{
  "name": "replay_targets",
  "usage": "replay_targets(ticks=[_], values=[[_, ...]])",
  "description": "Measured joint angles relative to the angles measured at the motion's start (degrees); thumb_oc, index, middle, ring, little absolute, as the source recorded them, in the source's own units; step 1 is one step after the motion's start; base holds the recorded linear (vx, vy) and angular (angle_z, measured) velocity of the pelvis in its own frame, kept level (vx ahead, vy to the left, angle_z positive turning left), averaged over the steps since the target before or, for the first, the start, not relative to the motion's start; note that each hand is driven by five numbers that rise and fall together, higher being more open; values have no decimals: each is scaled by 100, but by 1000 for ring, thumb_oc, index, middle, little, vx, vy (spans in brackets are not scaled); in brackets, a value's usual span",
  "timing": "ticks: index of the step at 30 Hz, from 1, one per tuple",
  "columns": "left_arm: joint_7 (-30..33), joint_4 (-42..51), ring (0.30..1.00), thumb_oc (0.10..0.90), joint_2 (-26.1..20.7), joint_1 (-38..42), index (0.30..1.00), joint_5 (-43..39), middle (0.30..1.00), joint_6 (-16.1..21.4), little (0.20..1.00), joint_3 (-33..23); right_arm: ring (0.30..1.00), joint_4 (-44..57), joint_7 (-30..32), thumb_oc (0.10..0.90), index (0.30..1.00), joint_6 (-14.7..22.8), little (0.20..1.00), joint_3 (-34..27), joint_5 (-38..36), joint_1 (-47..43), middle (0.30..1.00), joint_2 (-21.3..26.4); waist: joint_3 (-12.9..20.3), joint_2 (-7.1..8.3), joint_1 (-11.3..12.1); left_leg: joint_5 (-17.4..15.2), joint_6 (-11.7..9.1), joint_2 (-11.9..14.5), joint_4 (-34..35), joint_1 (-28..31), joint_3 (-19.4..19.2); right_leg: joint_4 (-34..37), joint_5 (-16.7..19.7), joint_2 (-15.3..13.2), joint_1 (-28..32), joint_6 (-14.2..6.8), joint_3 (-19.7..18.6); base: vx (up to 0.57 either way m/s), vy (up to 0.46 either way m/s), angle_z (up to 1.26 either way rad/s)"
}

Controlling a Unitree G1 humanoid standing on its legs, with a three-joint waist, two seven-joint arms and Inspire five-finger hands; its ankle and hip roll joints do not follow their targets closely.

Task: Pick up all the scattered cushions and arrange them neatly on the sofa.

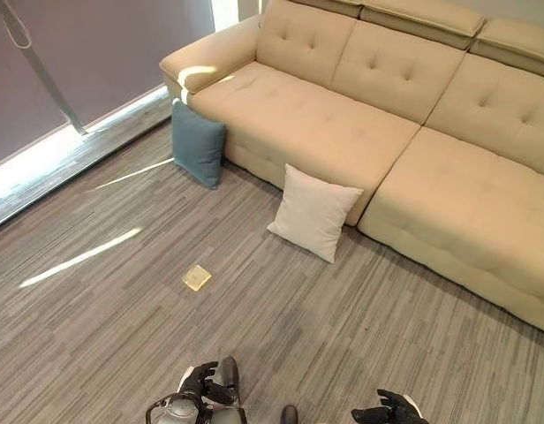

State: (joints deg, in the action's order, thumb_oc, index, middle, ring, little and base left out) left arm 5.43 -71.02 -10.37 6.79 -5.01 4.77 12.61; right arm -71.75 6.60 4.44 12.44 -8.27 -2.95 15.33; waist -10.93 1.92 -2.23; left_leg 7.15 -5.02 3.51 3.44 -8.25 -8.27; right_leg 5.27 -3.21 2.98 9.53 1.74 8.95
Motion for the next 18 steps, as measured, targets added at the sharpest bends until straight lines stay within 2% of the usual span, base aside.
replay_targets(ticks=[1, 2, 4, 5, 7, 8, 9, 12, 13, 15, 16, 17, 18], values=[[0, -131, 900, 800, -6, 17, 900, -2, 900, -7, 900, -11, 900, 0, -4, 800, 900, -1, 900, 4, 2, 100, 900, -26, 77, 40, -3, 141, 332, -135, 14, 140, -15, -6, -107, -117, 126, -113, -126, 259, 203, -45], [24, -190, 900, 800, -38, 18, 900, 3, 900, -11, 900, 16, 900, 25, -10, 800, 900, -4, 900, 6, 6, 192, 900, -51, 120, 62, -9, 228, 658, -271, 21, 343, -132, -331, -302, -245, 94, -294, -241, 165, 137, -47], [17, -198, 900, 800, -48, 71, 900, 9, 900, -13, 900, 47, 900, 57, -15, 800, 900, -9, 900, 8, 17, 205, 900, -53, 80, -55, -56, 123, 796, -303, 171, 536, -195, -1398, -523, -382, -337, -546, -299, 171, 142, -25], [31, -205, 900, 800, -84, 75, 900, 11, 900, -9, 900, 69, 900, 198, -14, 800, 900, -4, 900, 2, -2, 235, 900, -91, 90, -102, -64, 49, 849, -344, 165, 652, -171, -2573, -883, -562, -894, -804, -317, 172, 137, -9], [39, -215, 900, 800, -207, 48, 900, 13, 900, -12, 900, 86, 900, 358, -3, 800, 900, 11, 900, -42, 6, 255, 900, -71, 130, 16, -126, -81, 934, -545, 164, 777, -212, -3574, -962, -899, -1366, -936, -372, 240, 144, 3], [41, -201, 900, 800, -299, 119, 900, 23, 900, -13, 900, 91, 900, 360, -6, 800, 900, 6, 900, -48, 21, 174, 900, -82, 97, 60, -147, -199, 1044, -622, 164, 873, -220, -3963, -963, -1032, -1658, -948, -440, 247, 108, 5], [47, -207, 900, 800, -339, 145, 900, 50, 900, -15, 900, 90, 900, 377, -5, 800, 900, 2, 900, -57, 23, 81, 900, -83, 47, 79, -156, -299, 1059, -656, 167, 987, -210, -4136, -977, -1084, -1823, -926, -378, 347, 65, -4], [55, -211, 900, 800, -388, 48, 900, 65, 900, -33, 900, 91, 900, 529, -1, 800, 900, 11, 900, -52, 33, -23, 900, -69, -15, -34, -171, -487, 937, -654, 165, 1292, -342, -3500, -991, -1031, -2109, -893, -192, 211, -7, -8], [59, -215, 900, 800, -389, 21, 900, 68, 900, -39, 900, 86, 900, 538, -6, 800, 900, 5, 900, -44, 38, -67, 900, -77, -15, -6, -160, -539, 896, -656, 166, 1367, -372, -3240, -960, -990, -2199, -854, -125, 368, -67, -24], [62, -303, 900, 800, -411, -6, 900, 95, 900, -107, 900, 79, 900, 776, -15, 800, 900, 14, 900, -44, 48, -100, 900, -88, -16, -3, -198, -772, 781, -672, 170, 1414, -475, -2534, -655, -805, -2643, -786, 14, 272, -65, -32], [58, -329, 900, 800, -430, -8, 900, 139, 900, -137, 900, 75, 900, 797, -14, 800, 900, 10, 900, -57, 49, -140, 900, -85, -5, 21, -212, -825, 771, -682, 170, 1442, -515, -2166, -463, -808, -2727, -797, 214, 245, -92, -23], [22, -331, 900, 800, -400, -43, 900, 237, 900, -146, 900, 82, 900, 799, -6, 800, 900, 6, 900, -66, 51, -124, 900, -78, -26, 34, -255, -847, 806, -727, 170, 1538, -558, -1597, -96, -857, -2762, -821, 458, 246, -91, -10], [21, -304, 900, 800, -373, -132, 900, 303, 900, -141, 900, 81, 900, 785, -4, 800, 900, -3, 900, -92, 54, -77, 900, -79, -23, 53, -305, -933, 775, -746, 170, 1633, -601, -1442, 44, -920, -2722, -785, 706, 352, -142, -10]])
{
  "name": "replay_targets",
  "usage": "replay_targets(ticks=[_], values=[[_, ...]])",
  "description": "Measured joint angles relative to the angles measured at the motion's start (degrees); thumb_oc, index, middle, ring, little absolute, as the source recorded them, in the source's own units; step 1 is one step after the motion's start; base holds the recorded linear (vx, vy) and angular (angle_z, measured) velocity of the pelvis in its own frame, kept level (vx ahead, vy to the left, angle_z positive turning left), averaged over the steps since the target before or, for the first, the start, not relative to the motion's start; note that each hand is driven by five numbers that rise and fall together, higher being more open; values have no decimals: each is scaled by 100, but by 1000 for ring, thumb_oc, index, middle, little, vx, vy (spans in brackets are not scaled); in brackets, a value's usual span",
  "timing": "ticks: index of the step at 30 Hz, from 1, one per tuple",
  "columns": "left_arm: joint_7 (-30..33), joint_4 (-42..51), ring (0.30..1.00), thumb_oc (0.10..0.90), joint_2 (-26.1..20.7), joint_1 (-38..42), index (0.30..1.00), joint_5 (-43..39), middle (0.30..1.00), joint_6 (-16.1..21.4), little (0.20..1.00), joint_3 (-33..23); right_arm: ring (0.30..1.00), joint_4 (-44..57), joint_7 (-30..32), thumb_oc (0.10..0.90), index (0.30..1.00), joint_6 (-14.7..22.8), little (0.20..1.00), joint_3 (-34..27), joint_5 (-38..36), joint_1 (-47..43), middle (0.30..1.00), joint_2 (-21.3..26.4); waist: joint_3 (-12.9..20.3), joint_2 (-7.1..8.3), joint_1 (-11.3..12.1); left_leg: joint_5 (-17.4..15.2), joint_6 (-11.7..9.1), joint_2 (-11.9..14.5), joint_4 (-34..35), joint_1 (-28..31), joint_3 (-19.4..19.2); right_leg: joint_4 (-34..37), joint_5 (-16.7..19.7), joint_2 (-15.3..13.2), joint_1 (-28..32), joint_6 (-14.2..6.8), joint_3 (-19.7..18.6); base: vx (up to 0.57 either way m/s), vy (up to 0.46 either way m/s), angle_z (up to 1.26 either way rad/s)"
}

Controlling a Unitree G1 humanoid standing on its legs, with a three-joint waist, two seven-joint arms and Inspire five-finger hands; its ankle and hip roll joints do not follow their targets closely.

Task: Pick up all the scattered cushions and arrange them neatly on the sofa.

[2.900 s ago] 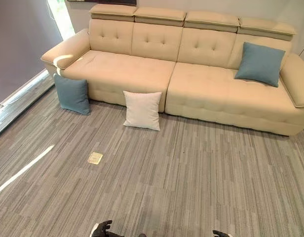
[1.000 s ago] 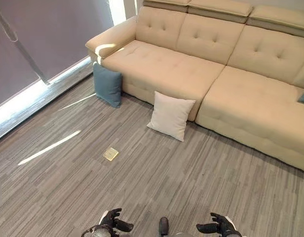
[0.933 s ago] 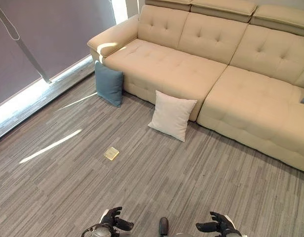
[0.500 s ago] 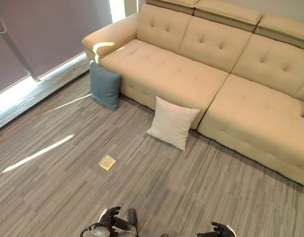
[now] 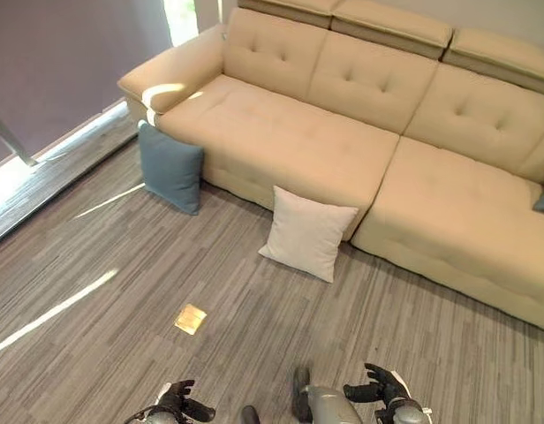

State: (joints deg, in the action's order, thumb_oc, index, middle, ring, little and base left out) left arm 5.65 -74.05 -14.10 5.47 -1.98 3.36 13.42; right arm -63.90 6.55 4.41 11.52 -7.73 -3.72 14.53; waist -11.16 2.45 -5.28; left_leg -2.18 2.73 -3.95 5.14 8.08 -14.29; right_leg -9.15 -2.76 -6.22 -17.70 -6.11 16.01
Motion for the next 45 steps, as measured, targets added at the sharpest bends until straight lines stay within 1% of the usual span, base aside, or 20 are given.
replay_targets(ticks=[2, 4, 6, 10, 12, 14, 16, 17, 19, 22, 24, 26, 28, 31, 33, 34, 36, 38, 40, 45], values=[[-2, 30, 900, 800, 61, -180, 900, 26, 900, 5, 900, -2, 900, -24, -1, 800, 900, 4, 900, -3, 7, 96, 900, 4, 55, 16, -6, -164, -47, 8, -2, 208, -46, 2, 247, -11, 100, 170, 107, 271, -129, -16], [-40, 36, 900, 800, 193, -310, 900, 75, 900, 0, 900, 6, 900, -95, -3, 800, 900, -11, 900, -29, 7, 305, 900, 43, 179, -142, -75, -437, -259, 239, -116, 452, 94, -61, 671, 196, 276, 401, 65, 221, -150, 15], [-34, 38, 900, 800, 215, -250, 900, 156, 900, 6, 900, 146, 900, -107, -9, 800, 900, -33, 900, -23, 6, 398, 900, 64, 181, -179, -35, -514, -374, 392, -534, 437, 149, 222, 787, 418, 628, 881, 69, 152, -178, 13], [-9, 45, 900, 800, 198, -35, 900, 208, 900, 17, 900, 157, 900, -57, -6, 800, 900, 13, 900, 9, -26, 333, 900, 93, 143, -9, -9, -464, -924, 722, -3416, -596, 259, 1171, 822, 550, 1539, 1063, -83, 130, -158, -17], [-2, 248, 900, 800, 272, 52, 900, 203, 900, 30, 900, 173, 900, -56, -1, 800, 900, 23, 900, 50, -42, 180, 900, 149, 137, 5, 28, -525, -992, 842, -4028, -1147, 357, 1364, 716, 645, 1794, 1180, -237, 162, -55, -33], [-3, 309, 900, 800, 313, 57, 900, 202, 900, 39, 900, 178, 900, -56, -2, 800, 900, 12, 900, 53, -48, 126, 900, 150, 120, 30, 48, -528, -977, 830, -3928, -1275, 404, 1442, 704, 665, 1894, 1181, -295, 142, 2, -26], [-34, 326, 900, 800, 426, 142, 900, 196, 900, 52, 900, 221, 900, -52, -2, 800, 900, 22, 900, 87, -55, 41, 900, 144, 60, 115, 51, -516, -935, 748, -3074, -1510, 448, 1446, 551, 710, 2092, 1159, -418, 254, 20, -34], [-32, 331, 900, 800, 472, 186, 900, 184, 900, 65, 900, 217, 900, -68, -1, 800, 900, 19, 900, 191, -55, 9, 900, 170, 21, 186, 98, -462, -889, 627, -2161, -1537, 563, 1458, 434, 725, 2199, 1096, -523, 202, 30, -26], [-37, 350, 900, 800, 489, 255, 900, 69, 900, 79, 900, 204, 900, -141, 2, 800, 900, 8, 900, 237, -54, 7, 900, 183, -32, 203, 134, 177, -845, 542, -773, -1604, 549, 1446, 359, 793, 2286, 1027, -547, 260, 54, -26], [-24, 389, 900, 800, 481, 297, 900, -31, 900, 79, 900, 197, 900, -342, 11, 800, 900, -7, 900, 274, -54, -4, 900, 184, -46, 127, 190, 708, -984, 618, -250, -1917, 892, 1467, 141, 971, 2467, 1032, -706, 188, 50, -26], [-23, 392, 900, 800, 487, 329, 900, -56, 900, 103, 900, 200, 900, -340, 17, 800, 900, -5, 900, 273, -53, 25, 900, 229, -72, 65, 296, 784, -905, 599, -336, -2031, 952, 1441, 28, 971, 2679, 1049, -951, 364, 156, -58], [-25, 289, 900, 800, 493, 322, 900, -132, 900, 130, 900, 110, 900, -342, 11, 800, 900, 2, 900, 268, -47, 89, 900, 226, -61, 9, 347, 857, -724, 599, -237, -1819, 972, 1437, -125, 939, 2899, 913, -1141, 290, 151, -62], [7, 249, 900, 800, 429, 273, 900, -143, 900, 114, 900, 139, 900, -397, 11, 800, 900, 7, 900, 261, -38, 171, 900, 145, 21, 81, 306, 1342, -170, 403, -269, -1562, 880, 1402, -351, 749, 3153, 625, -1195, 251, 154, -24], [7, 266, 900, 800, 344, 225, 900, -141, 900, 122, 900, 158, 900, -515, -6, 800, 900, 5, 900, 252, -37, 185, 900, 37, 91, 132, 332, 1221, 32, 183, -141, -1362, 801, 1033, -512, 482, 3106, 369, -1188, 222, 166, -12], [17, 251, 900, 800, 294, 172, 900, -150, 900, 56, 900, 159, 900, -528, -27, 800, 900, 2, 900, 247, -37, 151, 900, -48, 84, 12, 340, 1028, 169, 141, 1, -1027, 677, -208, -767, 376, 2656, 11, -1170, 161, 152, -25], [17, 249, 900, 800, 262, 128, 900, -149, 900, 19, 900, 187, 900, -463, -60, 800, 900, 8, 900, 255, -37, 120, 900, -68, 96, -73, 315, 962, 154, 150, -3, -908, 649, -1447, -998, 257, 2096, -225, -1176, 107, 104, -10], [27, 267, 900, 800, 160, 146, 900, -149, 900, 28, 900, 214, 900, -305, -79, 800, 900, 8, 900, 256, -37, 128, 900, -92, 122, -32, 372, 823, 232, 55, 0, -818, 549, -2279, -1073, -5, 1466, -360, -1125, 167, 106, -14], [30, 250, 900, 800, 106, 147, 900, -150, 900, 19, 900, 207, 900, -264, -80, 800, 900, 17, 900, 257, -37, 50, 900, -116, 107, -57, 386, 754, 276, 45, -3, -722, 524, -2299, -1070, -128, 1146, -361, -1066, 162, 30, -11], [36, 254, 900, 800, 42, 142, 900, -151, 900, 21, 900, 204, 900, -274, -79, 800, 900, 12, 900, 257, -36, 25, 900, -160, 112, -50, 437, 635, 227, 61, 0, -560, 535, -1807, -1059, -260, 1063, -301, -669, 132, -20, 1], [65, 195, 900, 800, -3, -54, 900, -152, 900, 12, 900, 153, 900, -269, -113, 800, 900, 25, 900, 257, -34, -81, 900, -177, 114, 23, 431, 437, 131, 112, -1, -434, 515, -594, -576, -43, 647, 21, -516, 120, -64, -4]])
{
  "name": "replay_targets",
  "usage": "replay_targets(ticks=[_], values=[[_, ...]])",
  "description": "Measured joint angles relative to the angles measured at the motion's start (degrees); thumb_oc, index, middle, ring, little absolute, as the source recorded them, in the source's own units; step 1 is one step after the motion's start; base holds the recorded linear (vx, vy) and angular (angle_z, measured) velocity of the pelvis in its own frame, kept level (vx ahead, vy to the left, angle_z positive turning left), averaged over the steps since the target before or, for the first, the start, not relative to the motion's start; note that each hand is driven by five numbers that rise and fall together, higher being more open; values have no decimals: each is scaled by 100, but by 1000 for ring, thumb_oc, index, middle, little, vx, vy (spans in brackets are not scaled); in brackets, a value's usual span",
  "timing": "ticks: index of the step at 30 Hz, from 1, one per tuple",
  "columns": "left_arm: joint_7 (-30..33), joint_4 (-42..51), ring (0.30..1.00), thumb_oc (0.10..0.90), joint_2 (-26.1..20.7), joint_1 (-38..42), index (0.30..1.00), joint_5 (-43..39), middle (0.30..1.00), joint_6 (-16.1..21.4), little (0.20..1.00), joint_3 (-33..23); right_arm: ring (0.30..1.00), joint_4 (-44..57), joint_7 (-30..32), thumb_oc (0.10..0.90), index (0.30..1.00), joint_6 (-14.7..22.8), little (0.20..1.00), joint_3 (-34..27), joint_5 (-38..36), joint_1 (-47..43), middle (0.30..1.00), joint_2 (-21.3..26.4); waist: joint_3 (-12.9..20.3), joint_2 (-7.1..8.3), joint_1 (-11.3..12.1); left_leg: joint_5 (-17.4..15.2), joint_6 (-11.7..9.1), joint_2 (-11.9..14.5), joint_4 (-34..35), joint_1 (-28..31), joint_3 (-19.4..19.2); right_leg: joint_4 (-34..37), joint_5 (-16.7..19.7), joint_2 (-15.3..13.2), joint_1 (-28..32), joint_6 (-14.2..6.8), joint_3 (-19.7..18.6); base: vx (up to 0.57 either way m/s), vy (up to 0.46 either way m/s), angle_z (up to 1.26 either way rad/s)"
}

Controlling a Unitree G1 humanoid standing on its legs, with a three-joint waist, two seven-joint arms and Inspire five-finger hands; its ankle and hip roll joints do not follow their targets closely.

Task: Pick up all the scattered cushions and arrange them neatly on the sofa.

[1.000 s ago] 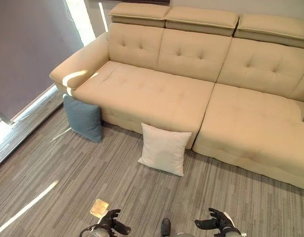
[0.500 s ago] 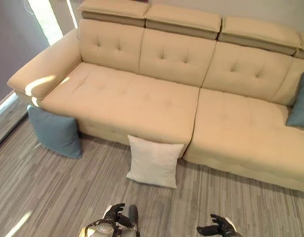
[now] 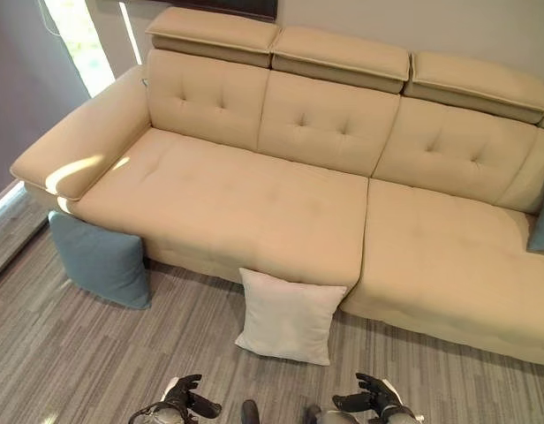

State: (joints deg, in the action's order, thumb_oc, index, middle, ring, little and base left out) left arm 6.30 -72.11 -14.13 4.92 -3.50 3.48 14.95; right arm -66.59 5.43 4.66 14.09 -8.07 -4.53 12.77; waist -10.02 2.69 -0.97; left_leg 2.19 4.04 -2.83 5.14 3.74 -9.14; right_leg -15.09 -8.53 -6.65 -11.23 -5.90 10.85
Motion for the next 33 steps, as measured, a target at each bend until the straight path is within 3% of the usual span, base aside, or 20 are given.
replay_targets(ticks=[1, 4, 7, 12, 15, 17, 19, 20, 21, 24, 29, 30, 33], values=[[19, 21, 900, 800, 13, -179, 900, -1, 900, 10, 900, -15, 900, 4, -1, 800, 900, -9, 900, -87, -3, 126, 900, -8, -12, 37, -3, -43, -98, 17, -3, 98, 28, 306, 704, 47, 127, 113, 26, 164, -151, 9], [55, 49, 900, 800, 84, -204, 900, 19, 900, 15, 900, -46, 900, -7, 7, 800, 900, -15, 900, -107, -2, 213, 900, 61, -39, -73, 11, -174, -326, 273, -302, 58, 251, 1042, 958, 371, 727, 472, 182, 83, -153, 28], [19, 77, 900, 800, 103, -67, 900, 28, 900, 28, 900, -41, 900, -13, 9, 800, 900, -12, 900, -109, -4, 297, 900, 145, -66, -12, -5, -274, -528, 281, -973, -194, 326, 1485, 1063, 370, 1097, 591, 370, 6, -75, 41], [20, 93, 900, 800, 134, -1, 900, -7, 900, 55, 900, -222, 900, -4, 53, 800, 900, 27, 900, -108, -79, 116, 900, 280, -174, 22, 14, -446, -696, 347, -1737, -506, 340, 1951, 1152, 425, 1437, 743, 271, 47, 8, -7], [14, 70, 900, 800, 146, 82, 900, -98, 900, 57, 900, -194, 900, -16, 113, 800, 900, 25, 900, -108, -129, 80, 900, 305, -205, 22, 6, -348, -867, 506, -1234, -622, 449, 2075, 1080, 434, 1519, 861, 204, 119, 93, -8], [17, 79, 900, 800, 165, 149, 900, -121, 900, 64, 900, -169, 900, -12, 114, 800, 900, 26, 900, -109, -129, 73, 900, 319, -212, -50, 19, -167, -1028, 580, -632, -713, 761, 2074, 1077, 467, 1473, 839, 92, 157, 145, -26], [10, 77, 900, 800, 239, 143, 900, -129, 900, 60, 900, -168, 900, -11, 112, 800, 900, 28, 900, -108, -127, 98, 900, 374, -198, -185, 3, -46, -903, 627, -282, -669, 875, 2072, 1082, 544, 1470, 745, -36, 99, 103, -44], [7, 75, 900, 800, 309, 97, 900, -127, 900, 55, 900, -158, 900, -9, 113, 800, 900, 38, 900, -110, -126, 115, 900, 442, -164, -364, -15, 27, -881, 670, -302, -658, 882, 2034, 1077, 625, 1490, 681, -59, 103, 123, -43], [-7, 85, 900, 800, 356, 82, 900, -126, 900, 57, 900, -145, 900, -20, 117, 800, 900, 38, 900, -115, -125, 143, 900, 486, -159, -436, -21, 355, -781, 708, -295, -653, 929, 2032, 1064, 688, 1489, 628, -106, 90, 114, -31], [-53, 211, 900, 800, 320, 184, 900, -137, 900, 61, 900, -149, 900, -41, 117, 800, 900, 23, 900, -107, -125, 174, 900, 451, -219, -269, -14, 332, -614, 476, -200, -601, 748, 1948, 1080, 417, 1351, 390, -360, -40, 101, -32], [112, 403, 900, 800, 142, 559, 900, -379, 900, 133, 900, -31, 900, -7, 197, 800, 900, 26, 900, -106, -129, -225, 900, 454, -540, -246, -6, 325, -523, 298, -339, -1171, 603, 1390, 927, 200, 477, 186, -502, -210, 61, -17], [253, 766, 900, 800, 12, 653, 900, -584, 900, 197, 900, 41, 900, 105, 358, 800, 900, 94, 900, -107, -132, -441, 900, 482, -635, -207, 23, 289, -496, 289, -741, -1785, 520, 813, 809, 133, -252, 128, -578, -106, 10, -19], [428, 1111, 900, 800, -200, 1069, 900, -830, 900, 365, 900, 63, 900, 475, 625, 800, 900, 183, 900, -138, -148, -1036, 900, 636, -1166, -284, 13, 264, -371, 257, -929, -2390, 492, 303, 706, 92, -1009, 170, -645, -137, 0, -10]])
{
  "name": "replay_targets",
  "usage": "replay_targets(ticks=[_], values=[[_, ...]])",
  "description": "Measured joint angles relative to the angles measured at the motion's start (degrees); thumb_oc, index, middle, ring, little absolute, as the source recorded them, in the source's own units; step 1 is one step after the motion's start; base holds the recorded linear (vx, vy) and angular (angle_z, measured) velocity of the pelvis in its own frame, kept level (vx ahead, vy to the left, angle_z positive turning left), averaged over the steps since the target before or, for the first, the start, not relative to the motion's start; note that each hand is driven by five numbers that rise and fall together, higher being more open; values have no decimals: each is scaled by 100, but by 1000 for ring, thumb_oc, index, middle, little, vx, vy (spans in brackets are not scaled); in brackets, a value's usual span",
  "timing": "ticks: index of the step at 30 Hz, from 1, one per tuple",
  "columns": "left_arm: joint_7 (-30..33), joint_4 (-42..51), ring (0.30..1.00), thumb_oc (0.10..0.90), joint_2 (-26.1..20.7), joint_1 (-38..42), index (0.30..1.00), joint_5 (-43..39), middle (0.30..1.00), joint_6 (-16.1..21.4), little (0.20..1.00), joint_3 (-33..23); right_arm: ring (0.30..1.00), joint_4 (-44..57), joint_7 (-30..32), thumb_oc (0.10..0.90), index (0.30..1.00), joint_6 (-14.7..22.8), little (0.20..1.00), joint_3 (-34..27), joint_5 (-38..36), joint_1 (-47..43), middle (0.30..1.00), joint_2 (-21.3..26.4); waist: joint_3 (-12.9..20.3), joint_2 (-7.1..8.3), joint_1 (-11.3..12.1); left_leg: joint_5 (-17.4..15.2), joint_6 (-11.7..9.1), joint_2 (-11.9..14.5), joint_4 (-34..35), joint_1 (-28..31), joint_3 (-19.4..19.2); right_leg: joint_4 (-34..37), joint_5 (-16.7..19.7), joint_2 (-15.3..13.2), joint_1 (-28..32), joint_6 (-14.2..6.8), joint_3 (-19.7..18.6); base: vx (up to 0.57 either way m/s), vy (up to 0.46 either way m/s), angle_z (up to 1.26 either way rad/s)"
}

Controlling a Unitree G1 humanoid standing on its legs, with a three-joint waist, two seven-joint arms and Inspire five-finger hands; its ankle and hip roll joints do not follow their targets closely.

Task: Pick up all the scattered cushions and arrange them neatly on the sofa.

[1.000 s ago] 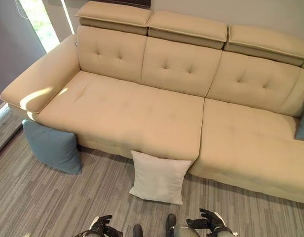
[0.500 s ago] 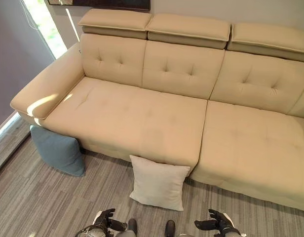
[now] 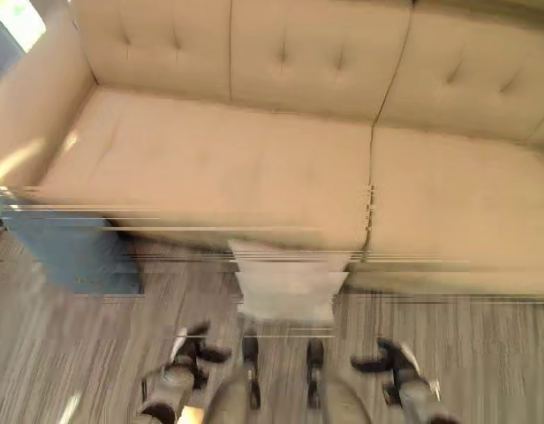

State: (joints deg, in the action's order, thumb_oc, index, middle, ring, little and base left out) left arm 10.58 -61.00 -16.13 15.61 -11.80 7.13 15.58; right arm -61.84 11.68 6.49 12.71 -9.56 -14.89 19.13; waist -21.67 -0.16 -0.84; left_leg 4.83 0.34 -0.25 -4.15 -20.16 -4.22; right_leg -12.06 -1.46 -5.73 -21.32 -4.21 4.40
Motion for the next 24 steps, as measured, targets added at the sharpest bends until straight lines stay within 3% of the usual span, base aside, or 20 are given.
replay_targets(ticks=[1, 2, 3, 6, 7, 9, 10, 15, 20, 24], values=[[142, 152, 900, 800, -29, 186, 900, -137, 900, 16, 900, -3, 900, 184, 89, 800, 900, 26, 900, -73, -14, -269, 900, 52, -273, -56, -4, 62, 36, -28, 3, -137, -5, -104, 17, -37, -196, -1, 7, -215, -10, -1], [182, 215, 900, 800, -44, 222, 900, -193, 900, 31, 900, 8, 900, 248, 158, 800, 900, 38, 900, -72, -37, -326, 900, 53, -283, -61, -6, 55, 38, -41, -80, -302, -10, -251, -34, -65, -392, 4, 0, -174, -10, 8], [345, 368, 900, 800, -104, 391, 900, -390, 900, 138, 900, 12, 900, 432, 375, 800, 900, 83, 900, -76, -59, -550, 900, 113, -286, -56, -13, 2, 34, -78, -337, -844, -7, -689, -180, -146, -999, 34, -8, -93, -7, 12], [602, 577, 900, 800, -449, 1173, 900, -513, 900, 196, 900, 219, 900, 637, 661, 800, 900, 147, 900, -88, -66, -1434, 900, 316, -610, 12, -8, -110, 66, -84, -1014, -1900, -37, -1502, -362, -205, -2136, 90, -127, -56, -14, 8], [623, 623, 900, 800, -490, 1367, 900, -520, 900, 241, 900, 173, 900, 712, 736, 800, 900, 209, 900, -100, -65, -1643, 900, 399, -800, 16, -11, -122, 61, -80, -1107, -1995, -52, -1619, -384, -208, -2251, 102, -156, -121, -33, -3], [802, 792, 900, 800, -574, 1599, 900, -574, 900, 303, 900, 207, 900, 919, 1055, 800, 900, 296, 900, -89, -64, -1948, 900, 504, -798, 15, -32, -407, 82, -10, -1846, -2720, -88, -2122, -518, -235, -2893, 175, -169, -65, -55, -9], [994, 771, 900, 800, -593, 1986, 900, -615, 900, 335, 900, 159, 900, 1044, 1347, 800, 900, 314, 900, -234, -65, -2321, 900, 540, -815, 14, -63, -600, 82, 47, -2500, -3418, -94, -2661, -658, -235, -3540, 223, -218, -49, -81, -4], [1177, 768, 900, 800, -531, 2454, 900, -850, 900, 415, 900, 193, 900, 1061, 1747, 800, 900, 425, 900, -192, -89, -2790, 900, 587, -839, 23, -161, -773, 85, 108, -3282, -4307, -37, -3333, -814, -247, -4371, 329, -223, -16, -31, 4], [1230, 787, 900, 800, -720, 3086, 900, -1295, 900, 426, 900, 169, 900, 1093, 1853, 800, 900, 565, 900, -20, -359, -3453, 900, 854, -834, 17, -147, -692, 58, 127, -3439, -5254, -106, -3639, -762, -246, -5440, 394, -315, -16, -20, -1], [1225, 837, 900, 800, -816, 3427, 900, -1545, 900, 437, 900, 197, 900, 1118, 1714, 800, 900, 569, 900, 268, -634, -3672, 900, 980, -832, 15, -142, -573, 51, 137, -3448, -5636, -96, -3715, -704, -246, -5853, 444, -303, 0, -15, 2]])
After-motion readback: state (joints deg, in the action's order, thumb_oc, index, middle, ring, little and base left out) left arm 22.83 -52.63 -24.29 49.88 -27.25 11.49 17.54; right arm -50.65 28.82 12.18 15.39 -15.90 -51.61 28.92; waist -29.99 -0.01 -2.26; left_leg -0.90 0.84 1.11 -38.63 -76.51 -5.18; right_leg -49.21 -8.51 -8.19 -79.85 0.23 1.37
